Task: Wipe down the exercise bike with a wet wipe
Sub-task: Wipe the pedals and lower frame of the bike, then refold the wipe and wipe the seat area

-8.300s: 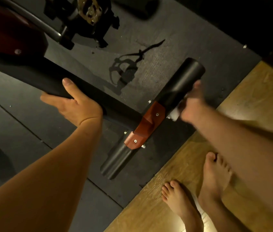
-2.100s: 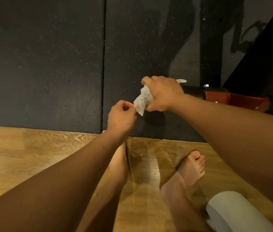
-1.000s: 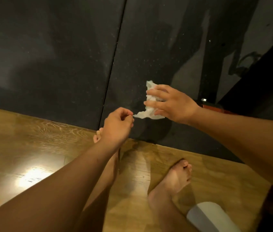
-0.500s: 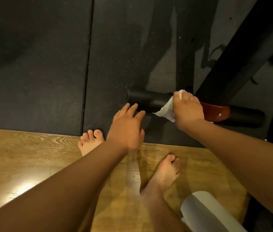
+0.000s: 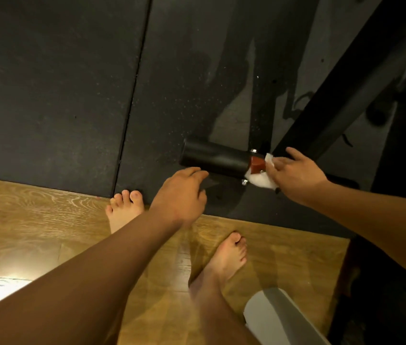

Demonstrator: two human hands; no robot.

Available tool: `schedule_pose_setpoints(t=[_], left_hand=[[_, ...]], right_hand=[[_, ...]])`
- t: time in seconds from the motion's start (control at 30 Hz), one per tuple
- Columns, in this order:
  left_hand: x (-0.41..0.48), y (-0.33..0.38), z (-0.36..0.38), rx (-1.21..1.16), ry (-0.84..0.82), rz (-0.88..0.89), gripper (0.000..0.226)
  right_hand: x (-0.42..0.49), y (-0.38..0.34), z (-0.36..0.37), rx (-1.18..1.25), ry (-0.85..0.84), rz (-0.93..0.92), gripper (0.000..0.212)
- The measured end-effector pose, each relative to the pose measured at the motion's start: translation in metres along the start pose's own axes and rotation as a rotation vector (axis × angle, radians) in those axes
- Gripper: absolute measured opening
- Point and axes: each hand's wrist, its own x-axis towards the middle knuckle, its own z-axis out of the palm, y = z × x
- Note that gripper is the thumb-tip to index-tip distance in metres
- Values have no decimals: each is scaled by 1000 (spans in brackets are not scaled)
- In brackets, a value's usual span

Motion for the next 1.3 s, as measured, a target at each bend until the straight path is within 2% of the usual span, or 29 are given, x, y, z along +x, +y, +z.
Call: schedule_pose_setpoints(t=[0.1, 0.23, 0.3, 0.4, 0.47, 0.57, 0.6, 0.67, 0.73, 0.77, 0.8, 0.83, 0.9, 0.93, 0.97, 1.0, 1.07, 1.13, 1.23, 1.3], left_hand=[[-1, 11, -9, -5, 22, 43, 51], [-1, 15, -19, -8, 99, 57, 48], [-5, 13, -19, -49, 109, 40, 47], [-17, 12, -13, -77, 71, 31, 47], [-22, 1, -7, -84, 41, 7, 47], [-27, -3, -8, -112, 34, -25, 47], [-30, 8, -14, -119, 35, -50, 46], [-29, -22, 2, -158, 10, -97, 47], [-22, -55, 18, -172, 93, -171, 56], [-28, -51, 4, -215, 98, -219, 58], [-35, -37, -16, -229, 100, -180, 52], [-43, -15, -38, -238, 78, -148, 43], [-51, 20, -77, -315, 124, -80, 36], [-53, 48, -99, -388, 198, -39, 34], [-64, 45, -107, -453, 226, -7, 33], [-72, 57, -120, -534, 199, 8, 33], [-85, 73, -142, -707, 192, 47, 34], [-106, 95, -173, -856, 190, 109, 35], [-140, 110, -209, -984, 251, 146, 36], [-169, 117, -232, -1034, 289, 168, 28]], right_hand=[[-15, 20, -2, -217, -22, -47, 73], [-13, 79, -45, -359, 130, 193, 69], [-10, 113, -74, -411, 148, 347, 71], [-23, 158, -94, -405, 363, 558, 72], [-42, 173, -98, -314, 491, 598, 68], [-54, 152, -81, -272, 489, 522, 63], [-58, 133, -70, -271, 449, 426, 63], [-60, 89, -46, -194, 336, 161, 59], [-62, 46, -32, -83, 49, 24, 54], [-66, 28, -30, 12, -71, 25, 51], [-70, 13, -32, 173, -128, 61, 47], [-77, 1, -41, 417, -118, 131, 38], [-94, -10, -74, 1015, 44, 269, 17], [-105, -12, -95, 1270, 124, 309, 14], [-118, -13, -119, 1472, 197, 322, 18], [-131, -14, -142, 1621, 255, 316, 23], [-155, -17, -188, 1834, 339, 263, 29], [-176, -21, -224, 1984, 378, 203, 26], [-203, -32, -265, 2016, 419, 155, 11], [-225, -40, -288, 1976, 422, 115, 19]])
